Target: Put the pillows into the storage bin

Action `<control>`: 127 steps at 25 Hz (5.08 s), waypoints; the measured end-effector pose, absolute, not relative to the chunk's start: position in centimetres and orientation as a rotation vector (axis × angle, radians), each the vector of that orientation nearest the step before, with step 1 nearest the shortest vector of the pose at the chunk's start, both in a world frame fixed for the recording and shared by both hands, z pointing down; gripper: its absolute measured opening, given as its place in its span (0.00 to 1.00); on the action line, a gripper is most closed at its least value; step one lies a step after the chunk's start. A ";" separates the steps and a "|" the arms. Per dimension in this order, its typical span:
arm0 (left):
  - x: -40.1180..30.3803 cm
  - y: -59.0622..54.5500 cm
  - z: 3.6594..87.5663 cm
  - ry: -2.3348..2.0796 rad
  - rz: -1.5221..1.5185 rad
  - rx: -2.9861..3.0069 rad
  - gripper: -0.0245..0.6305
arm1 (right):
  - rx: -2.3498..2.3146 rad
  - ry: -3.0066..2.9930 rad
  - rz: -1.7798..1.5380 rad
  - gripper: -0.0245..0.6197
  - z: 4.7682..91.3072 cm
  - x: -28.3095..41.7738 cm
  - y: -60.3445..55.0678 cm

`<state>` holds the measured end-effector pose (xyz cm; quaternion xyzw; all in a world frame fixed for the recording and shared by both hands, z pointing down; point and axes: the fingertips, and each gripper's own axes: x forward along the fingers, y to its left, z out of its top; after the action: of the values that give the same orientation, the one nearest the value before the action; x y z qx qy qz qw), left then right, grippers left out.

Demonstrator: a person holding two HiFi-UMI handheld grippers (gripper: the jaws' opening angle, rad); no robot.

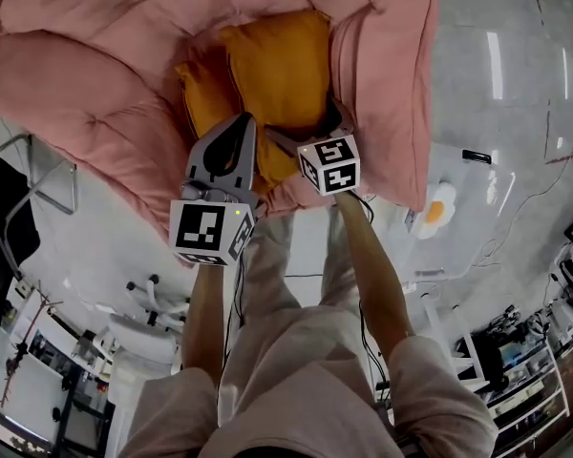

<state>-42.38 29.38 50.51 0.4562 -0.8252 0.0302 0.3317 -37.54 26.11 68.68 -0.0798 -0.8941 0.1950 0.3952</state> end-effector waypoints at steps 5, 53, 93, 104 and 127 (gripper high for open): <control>-42.2 29.1 50.3 -2.158 0.071 1.190 0.05 | -0.257 -2.203 0.503 0.88 69.1 -37.9 26.5; -18.4 -2.4 39.7 -1.980 0.301 1.912 0.05 | 0.887 -2.715 0.180 0.60 39.1 -3.4 -12.8; 12.6 -20.0 61.3 -1.328 0.653 2.151 0.06 | 1.187 -1.876 0.935 0.81 83.3 35.4 -18.7; 6.1 -17.8 56.2 -1.485 0.596 2.123 0.06 | 1.123 -2.363 0.580 0.74 64.8 23.8 -20.4; -28.8 8.5 41.7 -2.195 0.242 1.587 0.06 | 0.213 -2.860 0.291 0.74 43.3 -20.2 2.9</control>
<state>-28.76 8.53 41.75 0.5706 -0.7892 0.0871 0.2098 -20.23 2.89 43.30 0.0732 -0.9838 0.1001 0.1293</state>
